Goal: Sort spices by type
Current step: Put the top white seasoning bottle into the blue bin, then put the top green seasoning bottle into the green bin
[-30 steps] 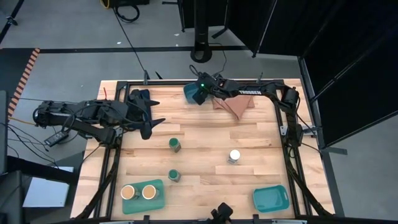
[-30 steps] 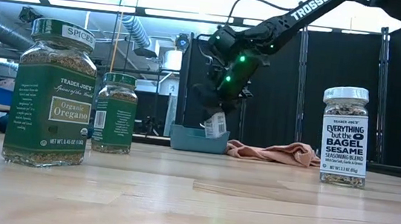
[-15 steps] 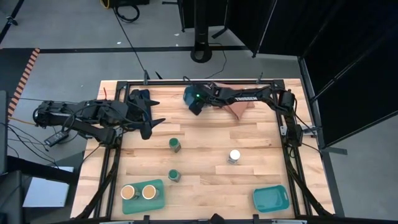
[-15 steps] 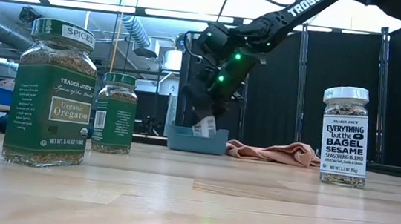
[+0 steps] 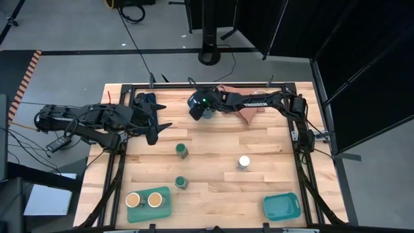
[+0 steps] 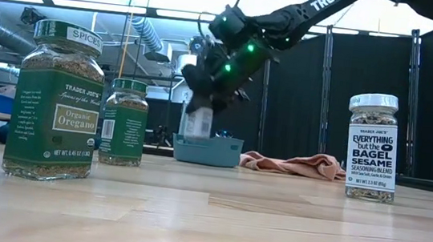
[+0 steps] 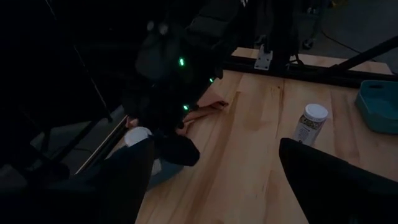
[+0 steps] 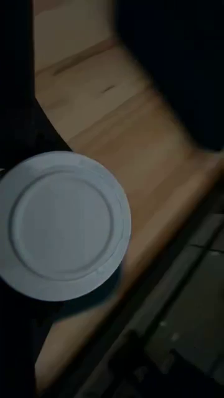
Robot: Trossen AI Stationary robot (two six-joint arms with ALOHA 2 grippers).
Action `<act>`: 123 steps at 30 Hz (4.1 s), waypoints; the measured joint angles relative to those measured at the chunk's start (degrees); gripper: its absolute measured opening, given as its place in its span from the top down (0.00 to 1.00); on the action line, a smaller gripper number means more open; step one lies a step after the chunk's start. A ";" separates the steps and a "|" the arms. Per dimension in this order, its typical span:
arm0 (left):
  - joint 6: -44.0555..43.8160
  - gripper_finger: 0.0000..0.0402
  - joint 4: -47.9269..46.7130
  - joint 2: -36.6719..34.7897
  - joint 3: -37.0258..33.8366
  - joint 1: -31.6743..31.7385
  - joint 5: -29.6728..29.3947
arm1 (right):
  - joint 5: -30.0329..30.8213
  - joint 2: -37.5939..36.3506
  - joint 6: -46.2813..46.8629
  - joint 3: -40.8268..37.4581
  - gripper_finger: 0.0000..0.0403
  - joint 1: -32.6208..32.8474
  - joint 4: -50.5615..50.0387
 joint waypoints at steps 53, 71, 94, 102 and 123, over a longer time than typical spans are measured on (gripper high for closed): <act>1.77 0.13 -0.61 -0.02 0.00 0.00 -0.26 | -1.59 6.14 2.97 3.02 0.38 -2.68 1.56; 1.77 0.13 -0.97 -0.02 0.00 0.00 -0.26 | -7.44 -1.08 -5.48 2.98 0.39 -7.21 0.17; 1.48 0.13 0.05 -0.02 0.00 -0.01 -1.33 | -6.59 -7.37 -5.94 2.98 0.97 5.90 -18.56; 0.26 0.13 0.00 -0.02 0.00 -0.01 -1.31 | -3.24 -3.81 -5.92 2.89 0.99 6.63 -18.14; -1.38 0.13 -0.12 -0.02 0.00 0.00 -1.29 | -6.02 -3.21 -4.52 -1.08 1.00 3.57 -17.65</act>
